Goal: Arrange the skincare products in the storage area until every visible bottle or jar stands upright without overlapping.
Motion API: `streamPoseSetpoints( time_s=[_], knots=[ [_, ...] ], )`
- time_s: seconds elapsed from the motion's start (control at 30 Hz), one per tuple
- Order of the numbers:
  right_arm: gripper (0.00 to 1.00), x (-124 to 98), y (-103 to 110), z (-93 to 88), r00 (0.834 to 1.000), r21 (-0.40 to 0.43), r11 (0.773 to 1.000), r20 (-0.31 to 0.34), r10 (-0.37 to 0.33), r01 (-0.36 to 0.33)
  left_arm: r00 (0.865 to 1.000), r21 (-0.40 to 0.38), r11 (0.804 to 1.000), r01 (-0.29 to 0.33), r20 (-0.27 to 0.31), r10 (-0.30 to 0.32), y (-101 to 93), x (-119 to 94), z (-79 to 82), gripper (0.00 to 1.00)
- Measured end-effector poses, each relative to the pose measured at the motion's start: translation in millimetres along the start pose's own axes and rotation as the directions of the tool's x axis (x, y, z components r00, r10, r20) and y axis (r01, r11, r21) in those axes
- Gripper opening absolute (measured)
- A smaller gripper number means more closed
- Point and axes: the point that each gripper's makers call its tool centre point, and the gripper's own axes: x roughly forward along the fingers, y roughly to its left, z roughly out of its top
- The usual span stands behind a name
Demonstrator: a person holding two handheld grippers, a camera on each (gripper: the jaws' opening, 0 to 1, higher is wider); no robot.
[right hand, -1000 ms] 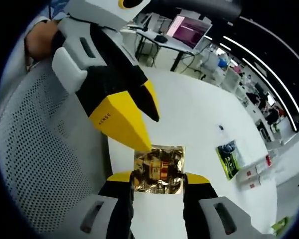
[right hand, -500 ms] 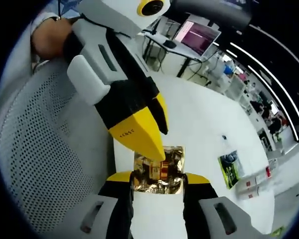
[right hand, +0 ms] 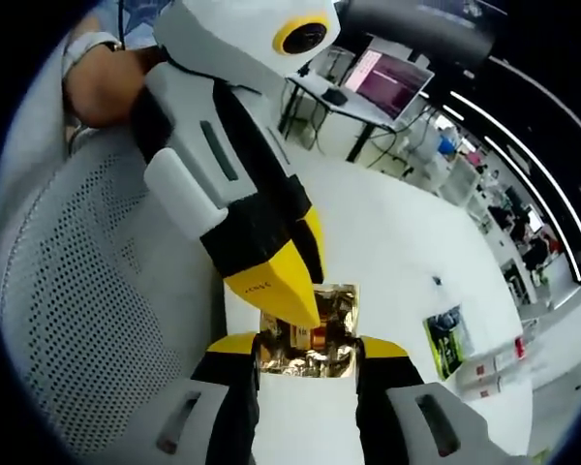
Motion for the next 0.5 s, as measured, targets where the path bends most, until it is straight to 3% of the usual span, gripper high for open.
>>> streamPoseSetpoints(
  time_s=[0.5],
  knots=[
    [0.36, -3.2, 1.3, 10.3, 1.0, -0.04, 0.999, 0.027, -0.007, 0.008, 1.0, -0.005, 1.0, -0.008, -0.001, 0.008, 3.7, -1.6, 0.8, 0.11]
  ],
)
